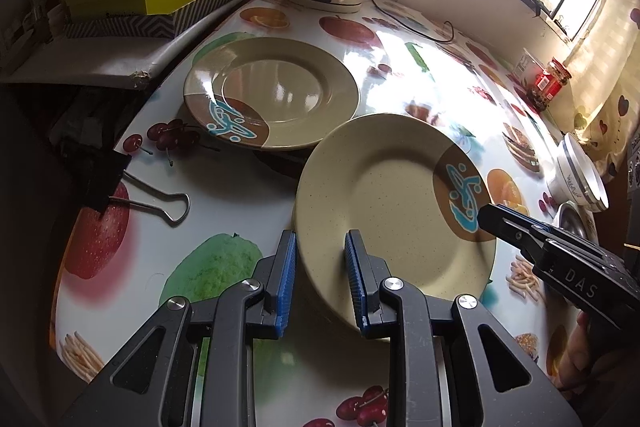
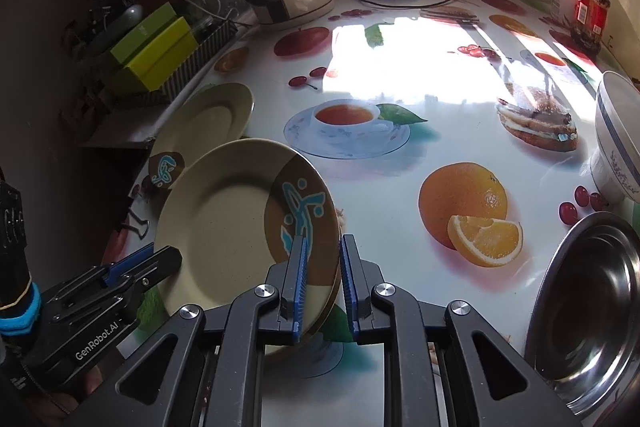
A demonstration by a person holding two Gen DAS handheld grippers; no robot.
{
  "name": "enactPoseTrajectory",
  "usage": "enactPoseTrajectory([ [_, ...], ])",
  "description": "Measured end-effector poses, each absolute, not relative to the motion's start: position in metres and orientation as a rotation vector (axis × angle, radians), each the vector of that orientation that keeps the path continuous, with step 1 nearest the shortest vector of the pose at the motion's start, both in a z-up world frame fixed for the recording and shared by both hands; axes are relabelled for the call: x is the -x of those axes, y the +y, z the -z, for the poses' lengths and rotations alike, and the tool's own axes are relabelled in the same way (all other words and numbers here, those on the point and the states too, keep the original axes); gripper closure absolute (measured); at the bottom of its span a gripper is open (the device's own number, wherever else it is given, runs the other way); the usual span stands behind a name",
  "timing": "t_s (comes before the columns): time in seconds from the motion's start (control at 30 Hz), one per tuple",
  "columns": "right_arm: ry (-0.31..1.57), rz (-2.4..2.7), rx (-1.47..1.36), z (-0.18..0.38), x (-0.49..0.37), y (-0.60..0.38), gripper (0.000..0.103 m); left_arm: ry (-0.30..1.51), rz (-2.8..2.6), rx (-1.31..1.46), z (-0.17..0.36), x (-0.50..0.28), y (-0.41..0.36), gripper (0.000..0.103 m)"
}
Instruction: Organize plates and bowls
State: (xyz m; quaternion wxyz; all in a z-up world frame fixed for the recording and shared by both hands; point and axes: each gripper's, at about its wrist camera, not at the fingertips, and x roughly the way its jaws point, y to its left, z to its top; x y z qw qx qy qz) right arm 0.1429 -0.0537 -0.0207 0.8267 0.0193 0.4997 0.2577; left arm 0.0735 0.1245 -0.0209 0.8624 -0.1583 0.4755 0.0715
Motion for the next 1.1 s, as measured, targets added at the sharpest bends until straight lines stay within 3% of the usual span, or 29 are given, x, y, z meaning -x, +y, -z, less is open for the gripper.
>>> enactPoseTrajectory([
  [1.1, 1.060, -0.538, -0.017, 0.0257, -0.1392, -0.0498, 0.085, 1.002, -0.157, 0.324, 0.0226, -0.0728, 0.1242, 0.077],
])
